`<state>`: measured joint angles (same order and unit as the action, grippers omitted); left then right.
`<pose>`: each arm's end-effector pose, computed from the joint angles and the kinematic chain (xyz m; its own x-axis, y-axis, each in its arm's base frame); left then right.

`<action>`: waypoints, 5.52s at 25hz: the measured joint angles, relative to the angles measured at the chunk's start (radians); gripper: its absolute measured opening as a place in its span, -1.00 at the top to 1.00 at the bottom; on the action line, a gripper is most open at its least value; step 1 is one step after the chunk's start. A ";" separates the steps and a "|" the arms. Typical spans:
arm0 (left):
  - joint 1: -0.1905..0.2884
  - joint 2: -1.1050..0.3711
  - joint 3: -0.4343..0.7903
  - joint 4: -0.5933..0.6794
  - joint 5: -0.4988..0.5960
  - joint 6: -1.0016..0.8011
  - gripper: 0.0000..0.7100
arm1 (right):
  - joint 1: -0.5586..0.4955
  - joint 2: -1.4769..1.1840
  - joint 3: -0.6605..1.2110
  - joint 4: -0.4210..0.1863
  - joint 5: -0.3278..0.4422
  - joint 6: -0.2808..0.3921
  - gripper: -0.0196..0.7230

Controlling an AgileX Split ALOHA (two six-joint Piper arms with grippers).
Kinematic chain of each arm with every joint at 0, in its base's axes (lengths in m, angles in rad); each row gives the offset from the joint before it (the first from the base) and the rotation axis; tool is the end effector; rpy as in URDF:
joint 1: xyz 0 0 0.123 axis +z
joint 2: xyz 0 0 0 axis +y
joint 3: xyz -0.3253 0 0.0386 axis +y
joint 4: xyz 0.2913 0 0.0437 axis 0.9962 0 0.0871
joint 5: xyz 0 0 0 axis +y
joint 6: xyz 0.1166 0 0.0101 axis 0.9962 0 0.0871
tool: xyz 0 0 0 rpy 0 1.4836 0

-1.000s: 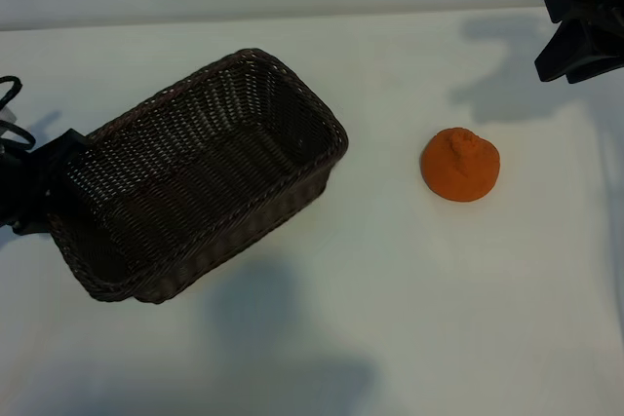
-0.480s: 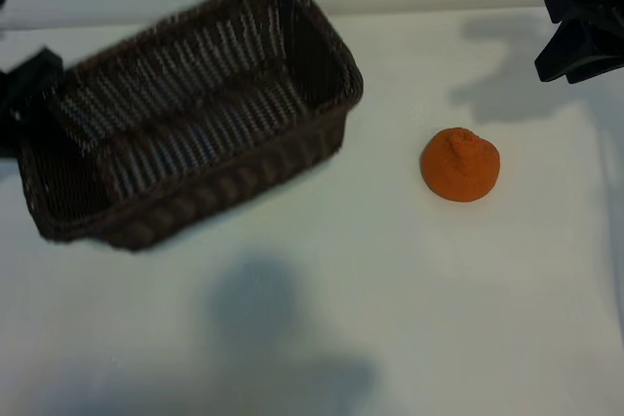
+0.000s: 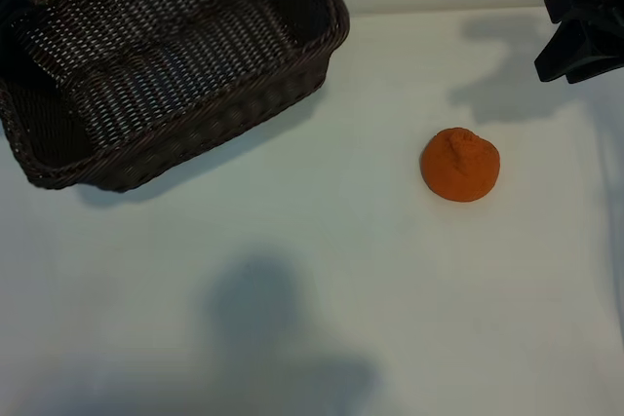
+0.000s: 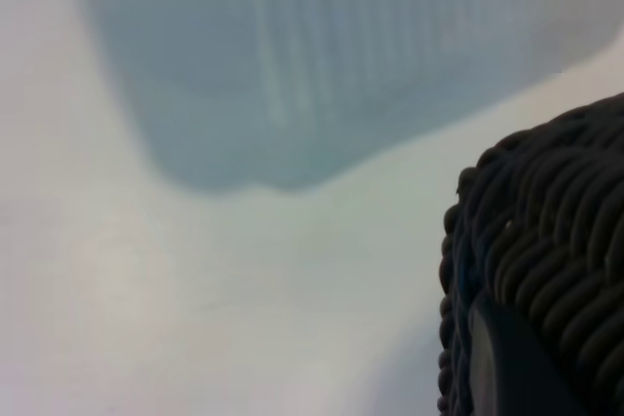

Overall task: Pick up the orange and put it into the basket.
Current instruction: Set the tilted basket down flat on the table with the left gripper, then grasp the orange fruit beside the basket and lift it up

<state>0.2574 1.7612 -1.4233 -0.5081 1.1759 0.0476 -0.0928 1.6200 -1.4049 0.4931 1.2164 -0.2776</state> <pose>0.4088 0.0532 0.2772 -0.9128 -0.3906 -0.1189 -0.2960 0.8337 -0.4662 0.3795 0.0169 0.3254 -0.9523 0.0048 -0.3052 -0.1240 0.9076 0.4012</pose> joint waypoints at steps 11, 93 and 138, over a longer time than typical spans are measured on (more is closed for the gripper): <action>-0.018 0.000 -0.081 0.092 0.000 -0.001 0.49 | 0.000 0.000 0.000 0.000 0.000 0.000 0.07; -0.359 0.331 -0.209 0.152 -0.080 -0.005 0.49 | 0.000 0.000 0.000 0.000 0.000 0.000 0.07; -0.359 0.415 -0.211 0.118 -0.110 -0.002 -0.13 | 0.000 0.000 0.000 0.000 0.000 -0.001 0.07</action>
<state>-0.1015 2.1766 -1.6345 -0.3902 1.0658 0.0452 -0.0928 1.6200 -1.4049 0.4931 1.2164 -0.2782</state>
